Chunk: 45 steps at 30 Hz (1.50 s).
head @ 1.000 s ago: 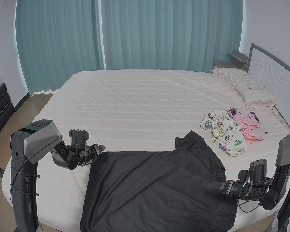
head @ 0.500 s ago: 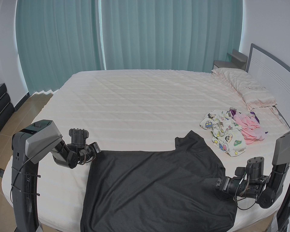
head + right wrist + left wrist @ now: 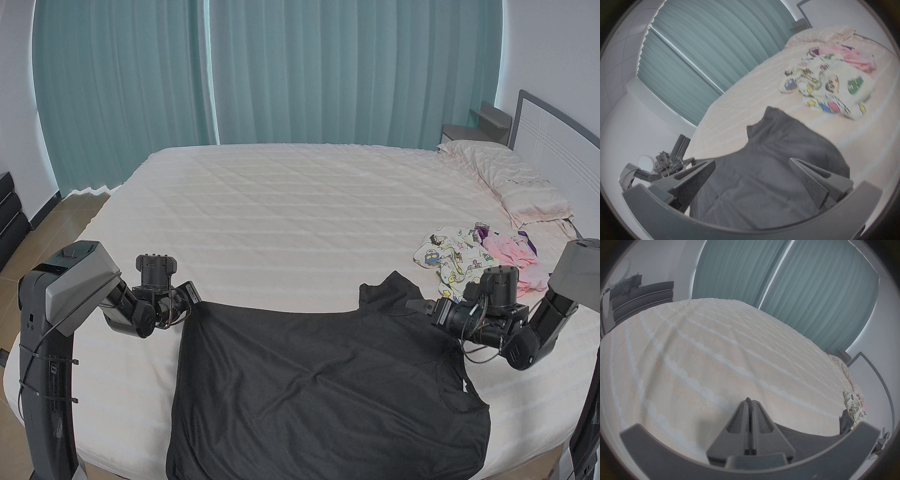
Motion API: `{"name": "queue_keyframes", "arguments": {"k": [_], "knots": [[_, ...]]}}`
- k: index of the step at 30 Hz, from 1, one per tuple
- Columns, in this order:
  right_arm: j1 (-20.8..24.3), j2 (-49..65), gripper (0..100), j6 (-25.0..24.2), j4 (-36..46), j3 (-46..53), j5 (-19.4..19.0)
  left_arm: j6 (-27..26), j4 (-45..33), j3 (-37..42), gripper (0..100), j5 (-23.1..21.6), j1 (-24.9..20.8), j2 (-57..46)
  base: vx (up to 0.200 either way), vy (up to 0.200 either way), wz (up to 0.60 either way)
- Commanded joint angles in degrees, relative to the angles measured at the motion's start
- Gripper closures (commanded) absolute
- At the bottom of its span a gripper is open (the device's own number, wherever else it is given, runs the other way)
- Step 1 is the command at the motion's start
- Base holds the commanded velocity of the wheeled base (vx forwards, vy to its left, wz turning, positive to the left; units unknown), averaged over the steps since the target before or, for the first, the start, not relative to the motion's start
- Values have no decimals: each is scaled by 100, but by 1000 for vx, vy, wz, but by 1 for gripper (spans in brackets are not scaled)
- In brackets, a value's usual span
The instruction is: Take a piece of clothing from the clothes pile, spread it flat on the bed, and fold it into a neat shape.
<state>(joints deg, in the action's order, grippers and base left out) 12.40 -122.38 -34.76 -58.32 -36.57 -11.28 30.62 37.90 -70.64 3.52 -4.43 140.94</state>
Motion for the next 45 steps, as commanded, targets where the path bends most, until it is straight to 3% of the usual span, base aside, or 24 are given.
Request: {"name": "queue_keyframes", "arguments": {"k": [1, 12, 17, 28, 29, 39, 45], "knots": [[-150, -1077, 0, 303, 594, -1344, 266, 23, -81, -46, 100, 43, 47, -22, 0, 0, 0], [-396, -1956, 0, 426, 638, -2469, 635, 23, -90, -99, 100, 61, -155, -57, 0, 0, 0], [-405, -2141, 0, 443, 1077, -3084, 627, 14, -81, -81, 100, 263, -199, -66, 0, 0, 0], [-396, -2615, 0, 443, 2035, -4376, 627, 14, -90, 16, 100, 272, -102, -137, 0, 0, 0], [-387, -2642, 100, 452, 2097, -4402, 627, 14, -90, 24, 100, 263, -102, -137, 0, 0, 0], [-475, -2694, 100, 408, 2158, -4710, 644, 14, -90, 24, 100, 272, -23, -172, 0, 0, 0], [-572, -2510, 100, 355, 1886, -5114, 908, 5, -99, -20, 100, 298, 29, -347, 0, 0, 0]]}}
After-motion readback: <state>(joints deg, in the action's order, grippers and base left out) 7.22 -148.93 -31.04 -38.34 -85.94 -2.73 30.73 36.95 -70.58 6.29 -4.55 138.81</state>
